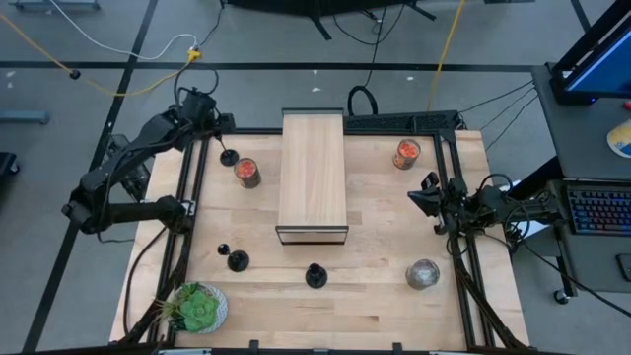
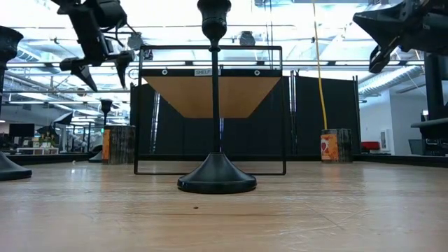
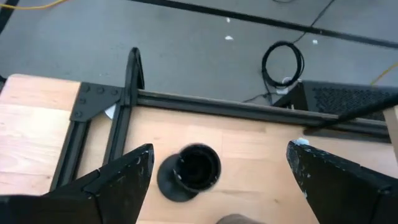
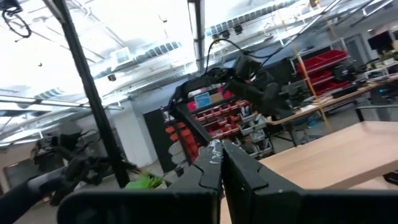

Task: Pick & Place candle stick holders
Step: Put the top left black candle holder on the shelf

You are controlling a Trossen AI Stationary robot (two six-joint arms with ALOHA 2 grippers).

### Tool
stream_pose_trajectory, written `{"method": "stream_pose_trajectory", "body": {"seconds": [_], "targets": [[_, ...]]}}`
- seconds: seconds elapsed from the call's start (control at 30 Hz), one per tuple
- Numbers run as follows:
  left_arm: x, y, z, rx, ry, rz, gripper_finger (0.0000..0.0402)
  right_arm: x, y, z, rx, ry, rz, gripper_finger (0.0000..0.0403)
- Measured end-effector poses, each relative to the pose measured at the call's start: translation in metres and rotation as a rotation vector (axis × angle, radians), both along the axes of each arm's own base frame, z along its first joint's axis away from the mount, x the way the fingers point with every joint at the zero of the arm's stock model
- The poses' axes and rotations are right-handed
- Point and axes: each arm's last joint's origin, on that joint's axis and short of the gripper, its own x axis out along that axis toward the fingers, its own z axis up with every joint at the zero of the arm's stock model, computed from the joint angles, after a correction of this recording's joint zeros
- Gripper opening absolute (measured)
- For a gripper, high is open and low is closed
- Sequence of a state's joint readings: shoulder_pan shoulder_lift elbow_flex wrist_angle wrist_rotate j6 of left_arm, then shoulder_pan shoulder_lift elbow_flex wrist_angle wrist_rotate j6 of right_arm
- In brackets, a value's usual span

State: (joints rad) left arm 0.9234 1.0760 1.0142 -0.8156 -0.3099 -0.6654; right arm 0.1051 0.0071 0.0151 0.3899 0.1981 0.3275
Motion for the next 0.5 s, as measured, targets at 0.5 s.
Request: {"method": "stream_pose_trajectory", "body": {"seconds": [0.5], "targets": [[0.0038,-0.0048,-0.0063,-0.051,0.109,-0.098,0.0380,0.0000,-0.0004,-0.0001,0.005,0.001,-0.015,0.0000]]}}
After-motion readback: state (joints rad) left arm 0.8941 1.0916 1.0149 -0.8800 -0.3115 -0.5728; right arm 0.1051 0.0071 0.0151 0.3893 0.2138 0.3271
